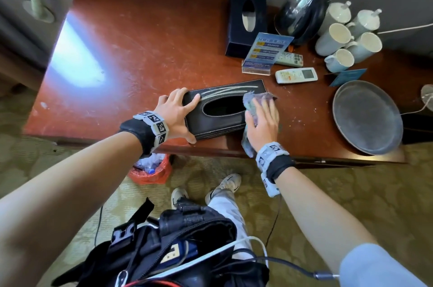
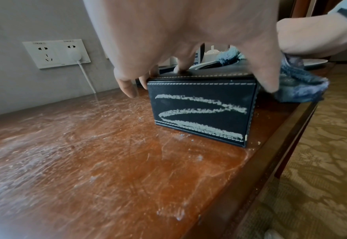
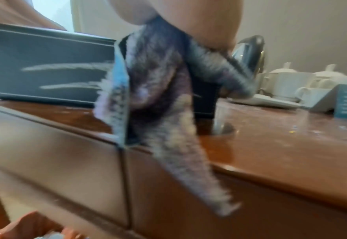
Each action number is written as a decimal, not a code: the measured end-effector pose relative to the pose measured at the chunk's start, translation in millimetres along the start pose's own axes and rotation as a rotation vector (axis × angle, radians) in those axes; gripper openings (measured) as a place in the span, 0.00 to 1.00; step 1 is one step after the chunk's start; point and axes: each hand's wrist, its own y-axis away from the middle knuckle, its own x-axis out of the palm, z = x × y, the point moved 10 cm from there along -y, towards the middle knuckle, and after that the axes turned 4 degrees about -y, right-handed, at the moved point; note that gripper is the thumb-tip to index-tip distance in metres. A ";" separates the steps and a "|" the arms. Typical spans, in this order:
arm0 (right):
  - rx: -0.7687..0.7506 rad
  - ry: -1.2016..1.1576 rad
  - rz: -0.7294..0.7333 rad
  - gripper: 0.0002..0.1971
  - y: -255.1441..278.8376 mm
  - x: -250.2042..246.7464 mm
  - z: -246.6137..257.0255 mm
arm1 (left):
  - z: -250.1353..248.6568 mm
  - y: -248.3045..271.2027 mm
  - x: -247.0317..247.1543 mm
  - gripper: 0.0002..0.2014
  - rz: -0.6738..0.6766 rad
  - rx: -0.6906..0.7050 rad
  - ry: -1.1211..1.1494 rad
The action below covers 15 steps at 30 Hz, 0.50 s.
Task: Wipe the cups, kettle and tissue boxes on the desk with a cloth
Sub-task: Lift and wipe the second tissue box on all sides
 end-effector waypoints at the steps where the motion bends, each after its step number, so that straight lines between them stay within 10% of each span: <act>1: -0.055 -0.005 0.003 0.24 9.8 9.0 17.2 | 0.2 -0.4 -0.2 0.66 -0.002 -0.001 -0.002; 9: -0.318 -0.021 0.152 0.23 53.3 54.7 90.9 | 2.5 -2.1 -0.5 0.65 -0.005 -0.007 -0.023; 15: 0.213 -0.151 -0.144 0.21 8.5 -48.4 -13.5 | 1.3 -1.2 3.5 0.66 0.035 0.017 0.003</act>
